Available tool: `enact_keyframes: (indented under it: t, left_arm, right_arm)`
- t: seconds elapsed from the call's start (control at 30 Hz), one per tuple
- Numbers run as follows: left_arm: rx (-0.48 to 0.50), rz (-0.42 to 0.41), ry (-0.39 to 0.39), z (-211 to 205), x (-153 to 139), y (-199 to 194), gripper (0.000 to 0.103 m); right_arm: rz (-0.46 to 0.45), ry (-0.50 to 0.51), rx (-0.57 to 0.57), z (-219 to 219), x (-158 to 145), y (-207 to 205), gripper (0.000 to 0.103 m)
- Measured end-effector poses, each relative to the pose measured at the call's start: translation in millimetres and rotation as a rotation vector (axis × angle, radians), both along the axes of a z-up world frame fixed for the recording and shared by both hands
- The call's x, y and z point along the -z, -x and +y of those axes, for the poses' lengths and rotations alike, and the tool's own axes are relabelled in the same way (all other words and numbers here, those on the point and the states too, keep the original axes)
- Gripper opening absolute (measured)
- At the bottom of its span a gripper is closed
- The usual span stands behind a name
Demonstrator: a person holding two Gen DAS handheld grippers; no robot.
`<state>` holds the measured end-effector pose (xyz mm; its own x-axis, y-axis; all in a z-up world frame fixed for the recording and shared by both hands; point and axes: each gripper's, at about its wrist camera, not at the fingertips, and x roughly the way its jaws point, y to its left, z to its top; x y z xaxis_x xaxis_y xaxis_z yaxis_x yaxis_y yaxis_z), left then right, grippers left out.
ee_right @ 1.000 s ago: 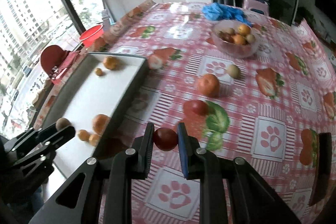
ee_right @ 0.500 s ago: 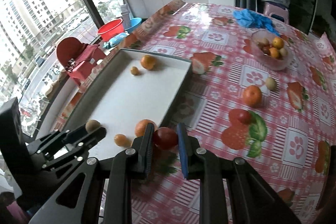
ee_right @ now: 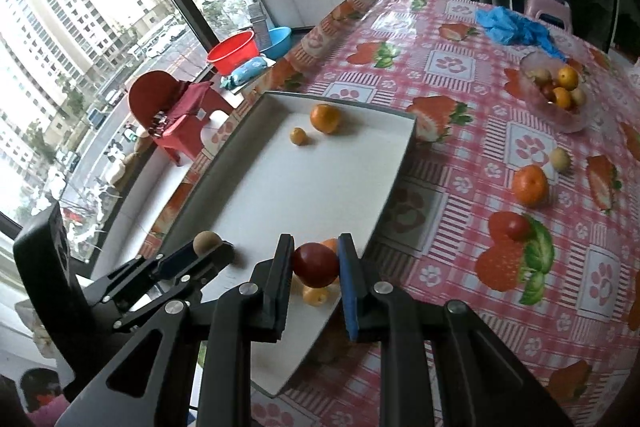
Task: Organize fruits
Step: 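Carry the kiwi and red cherry tomato with both tools over the white tray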
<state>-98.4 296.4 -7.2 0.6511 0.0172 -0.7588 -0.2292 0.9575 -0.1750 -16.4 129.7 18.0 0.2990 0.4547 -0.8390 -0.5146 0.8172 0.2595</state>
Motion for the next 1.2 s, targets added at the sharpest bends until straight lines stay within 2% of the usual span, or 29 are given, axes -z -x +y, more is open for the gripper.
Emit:
enact_keyframes:
  t: [0.2, 0.5, 1.2]
  left_arm:
    - [-0.011, -0.003, 0.000, 7, 2, -1, 0.027]
    - [-0.034, -0.007, -0.020, 14, 7, 2, 0.027]
    - [-0.043, 0.022, -0.015, 21, 17, -4, 0.027]
  right_arm:
    - [0.012, -0.006, 0.007, 4, 2, -3, 0.024]
    - [-0.166, 0.123, -0.064, 22, 0, 18, 0.024]
    - [-0.096, 0.134, -0.117, 47, 24, 12, 0.024]
